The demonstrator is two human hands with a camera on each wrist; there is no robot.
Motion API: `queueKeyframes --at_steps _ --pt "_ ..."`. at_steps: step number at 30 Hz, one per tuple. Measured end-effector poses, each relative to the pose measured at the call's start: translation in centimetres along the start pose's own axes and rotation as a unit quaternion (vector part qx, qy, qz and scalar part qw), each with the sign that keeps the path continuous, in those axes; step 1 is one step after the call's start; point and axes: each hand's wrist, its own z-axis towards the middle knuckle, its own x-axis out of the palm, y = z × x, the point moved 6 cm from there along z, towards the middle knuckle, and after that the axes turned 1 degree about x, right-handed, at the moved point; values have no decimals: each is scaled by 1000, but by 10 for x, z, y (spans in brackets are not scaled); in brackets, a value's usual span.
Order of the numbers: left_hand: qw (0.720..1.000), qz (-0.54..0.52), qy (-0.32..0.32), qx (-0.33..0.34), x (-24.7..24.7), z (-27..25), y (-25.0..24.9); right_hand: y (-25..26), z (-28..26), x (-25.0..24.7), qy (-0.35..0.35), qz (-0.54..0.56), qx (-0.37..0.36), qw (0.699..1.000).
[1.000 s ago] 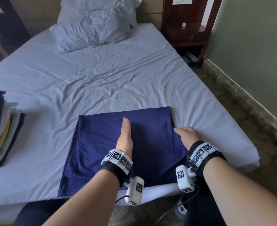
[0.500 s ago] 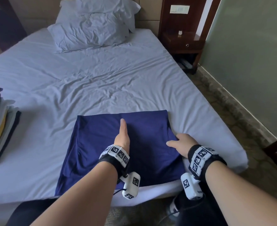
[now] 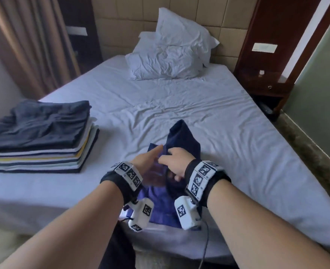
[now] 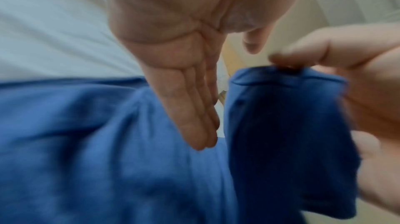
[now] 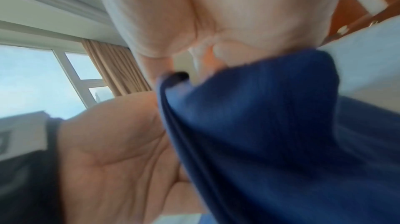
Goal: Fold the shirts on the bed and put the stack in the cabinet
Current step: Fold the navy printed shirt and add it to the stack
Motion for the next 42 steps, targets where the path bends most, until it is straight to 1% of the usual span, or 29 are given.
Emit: queueKeyframes --at_steps 2,4,5,7,9,12,15,17,19,21,22,23,24,25,26,27,28,30,32,35,37,40,42 --pt "998 59 -22 -32 -38 16 32 0 4 42 51 2 23 998" --pt "991 103 -54 -64 -67 35 64 -14 4 58 65 -37 46 996" --pt "987 125 -75 -65 -71 27 67 -23 4 58 64 -64 55 994" --pt "979 167 -112 -30 -71 9 61 -43 2 49 49 -110 70 990" --pt "975 197 -102 -21 -69 7 57 -62 -1 40 45 -140 76 986" --pt "975 207 -58 -49 -71 4 49 -81 -3 38 67 -183 65 979" --pt "975 206 -27 -80 -79 -2 51 -87 -5 46 79 -245 44 965" --pt "976 204 -29 -76 -83 -3 51 -85 -5 53 80 -292 37 952" --pt "974 212 -51 -59 -84 -1 45 -84 -3 55 82 -320 37 943" --pt "976 200 -84 -24 -85 6 33 -84 1 52 94 -305 46 947" --pt "978 184 -99 -1 -86 12 26 -83 3 48 100 -269 50 957" --pt "979 168 -112 18 -87 18 19 -82 6 42 99 -211 52 971" --pt "980 153 -120 31 -87 24 12 -80 9 34 84 -139 51 985" --pt "982 139 -124 36 -87 31 7 -80 12 23 55 -70 54 995" --pt "984 125 -124 38 -86 37 1 -82 17 10 12 -27 59 998" --pt "985 110 -125 45 -85 43 -4 -87 23 -5 -39 -7 64 997" --pt "986 93 -127 53 -84 49 -10 -94 28 -18 -83 -1 70 994" --pt "987 55 -134 65 -84 63 -19 -106 40 -37 -131 0 81 988" --pt "987 28 -139 70 -84 79 -25 -114 56 -49 -148 -6 86 985" --pt "986 26 -151 72 -84 95 -33 -120 83 -65 -170 -2 93 981" --pt "985 40 -150 73 -85 103 -38 -118 103 -72 -169 -17 80 982" --pt "984 85 -124 96 -85 110 -50 -110 129 -71 -123 -45 45 990" --pt "984 94 -102 110 -82 110 -58 -108 140 -70 -106 -87 35 990"
